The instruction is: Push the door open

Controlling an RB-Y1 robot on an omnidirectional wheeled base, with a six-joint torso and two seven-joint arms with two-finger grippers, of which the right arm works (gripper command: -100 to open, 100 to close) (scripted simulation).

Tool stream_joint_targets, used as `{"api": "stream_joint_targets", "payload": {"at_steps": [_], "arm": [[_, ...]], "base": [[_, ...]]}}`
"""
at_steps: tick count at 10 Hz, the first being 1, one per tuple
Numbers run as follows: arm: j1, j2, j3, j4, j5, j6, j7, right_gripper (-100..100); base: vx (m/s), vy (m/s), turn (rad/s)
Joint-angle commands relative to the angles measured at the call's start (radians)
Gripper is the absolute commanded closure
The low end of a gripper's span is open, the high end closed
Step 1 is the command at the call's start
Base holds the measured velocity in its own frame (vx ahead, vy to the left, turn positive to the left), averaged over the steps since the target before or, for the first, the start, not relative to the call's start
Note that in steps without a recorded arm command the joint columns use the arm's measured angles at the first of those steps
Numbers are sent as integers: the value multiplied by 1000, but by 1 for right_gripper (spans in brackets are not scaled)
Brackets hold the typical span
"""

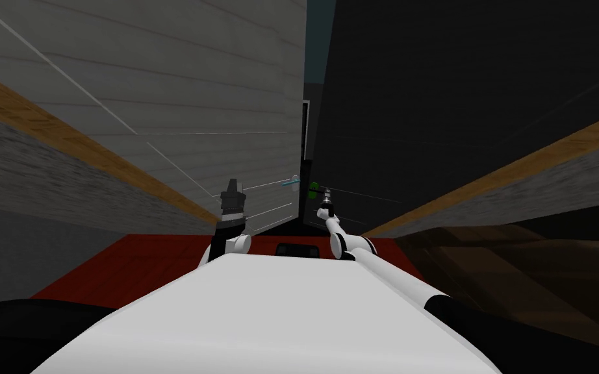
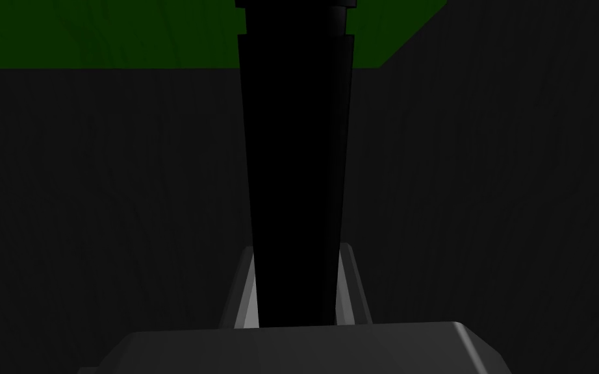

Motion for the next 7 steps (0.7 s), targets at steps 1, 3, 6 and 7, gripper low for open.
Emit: {"api": "stream_joint_targets", "payload": {"at_steps": [1,3,6,7], "arm": [[12,-13,-16,-50,-3,8,13,100],[6,-10,-79,-50,-23,-9,62,100],[2,-7,-119,-47,-32,-17,86,100],[-1,-4,-146,-44,-42,-25,110,100]], "base": [[17,0,18],[57,-8,146],[42,-6,57],[69,-22,181]]}}
